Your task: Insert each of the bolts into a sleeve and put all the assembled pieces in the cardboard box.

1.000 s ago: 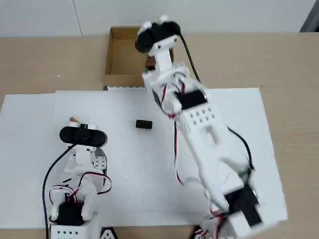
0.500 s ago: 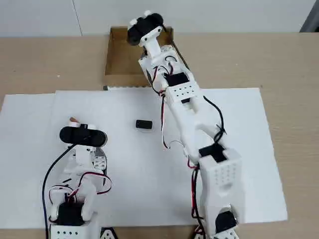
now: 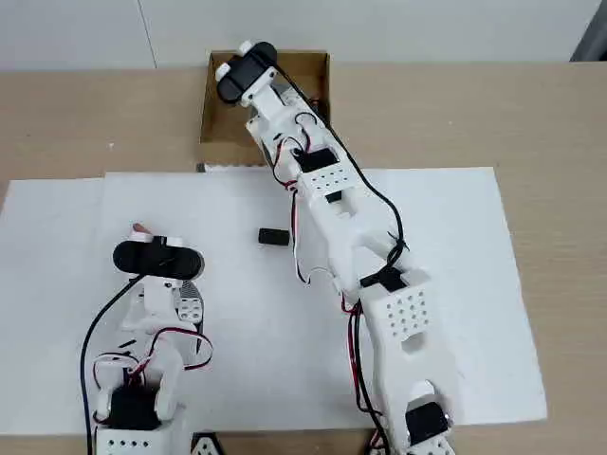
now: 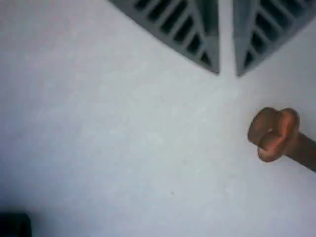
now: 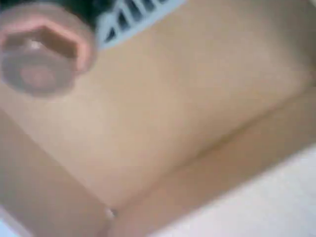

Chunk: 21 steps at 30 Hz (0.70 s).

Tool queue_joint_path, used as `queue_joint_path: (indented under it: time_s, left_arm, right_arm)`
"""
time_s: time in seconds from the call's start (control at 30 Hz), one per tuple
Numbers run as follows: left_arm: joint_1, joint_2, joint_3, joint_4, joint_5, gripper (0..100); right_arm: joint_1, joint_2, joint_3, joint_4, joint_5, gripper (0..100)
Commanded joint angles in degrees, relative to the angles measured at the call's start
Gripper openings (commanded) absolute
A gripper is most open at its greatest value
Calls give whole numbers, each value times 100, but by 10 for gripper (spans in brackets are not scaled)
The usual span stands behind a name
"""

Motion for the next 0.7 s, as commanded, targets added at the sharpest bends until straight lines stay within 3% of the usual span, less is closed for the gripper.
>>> queue_joint_path:
  time_s: [0.0, 0.33, 0.67]
  left_arm:
    - [-44, -53, -22, -132, -9, 6]
    - [-44, -53, -22, -132, -9, 6]
    - [-44, -53, -22, -132, -9, 6]
  right_arm:
    - [-40, -154, -404, 154, 53, 136]
    - [-40, -356, -431, 321, 35, 75]
    - [-40, -1305, -431, 2334, 26, 3]
